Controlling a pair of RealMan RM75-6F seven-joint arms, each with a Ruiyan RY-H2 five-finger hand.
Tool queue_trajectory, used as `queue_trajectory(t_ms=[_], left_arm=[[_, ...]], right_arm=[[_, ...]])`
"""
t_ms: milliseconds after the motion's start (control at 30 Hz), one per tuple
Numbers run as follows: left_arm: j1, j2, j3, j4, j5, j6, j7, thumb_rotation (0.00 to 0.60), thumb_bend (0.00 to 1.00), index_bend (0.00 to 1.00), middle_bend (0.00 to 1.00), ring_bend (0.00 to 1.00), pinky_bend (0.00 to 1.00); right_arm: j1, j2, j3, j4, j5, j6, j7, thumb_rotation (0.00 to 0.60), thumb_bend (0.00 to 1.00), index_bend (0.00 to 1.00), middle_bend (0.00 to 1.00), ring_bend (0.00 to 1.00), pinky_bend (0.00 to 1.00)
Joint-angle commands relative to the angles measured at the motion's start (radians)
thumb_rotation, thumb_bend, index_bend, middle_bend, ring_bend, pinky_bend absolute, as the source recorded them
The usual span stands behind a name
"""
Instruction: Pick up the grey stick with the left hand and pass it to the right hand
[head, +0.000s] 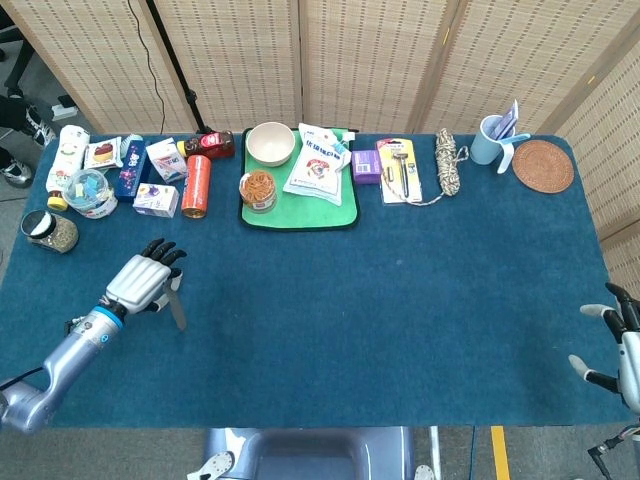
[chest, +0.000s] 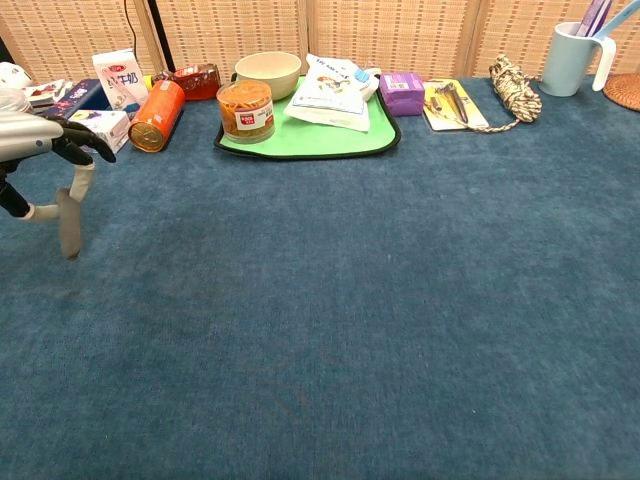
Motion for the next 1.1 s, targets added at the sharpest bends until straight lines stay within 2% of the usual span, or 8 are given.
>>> queue_trajectory(t_ms=[33, 200, 567, 1100], left_arm=[[-0.008, 0.046, -0.031, -0.072, -0.042, -0.002, 0.034, 0.600, 0.58, 0.76, 0.19, 0.07, 0.00], [-0.014, 0.090, -0.054, -0.147, -0.087, -0.012, 0.058, 0.600, 0.57, 0.76, 0.19, 0.07, 0.00], [-0.054, 0.204, -0.120, -0.355, -0.235, -0.027, 0.198, 0.600, 0.57, 0.76, 0.19, 0.08, 0.00], [-0.150, 0.194, -0.175, -0.492, -0.500, 0.009, 0.412, 0.600, 0.57, 0.76, 0.19, 0.08, 0.00]], right_arm=[[0.016, -0.005, 0.001, 0.006, -0.015, -0.017, 0.016, 0.600, 0.15, 0.35, 0.13, 0.19, 0.16], [0.042, -0.009, 0.006, 0.011, -0.033, -0.045, 0.041, 0.600, 0.15, 0.35, 0.13, 0.19, 0.16], [0.163, -0.007, 0.025, 0.018, -0.074, -0.191, 0.138, 0.600, 0.15, 0.37, 0.14, 0.19, 0.16], [0.290, -0.048, 0.054, 0.017, -0.080, -0.305, 0.226, 0.600, 0.15, 0.39, 0.15, 0.19, 0.16]])
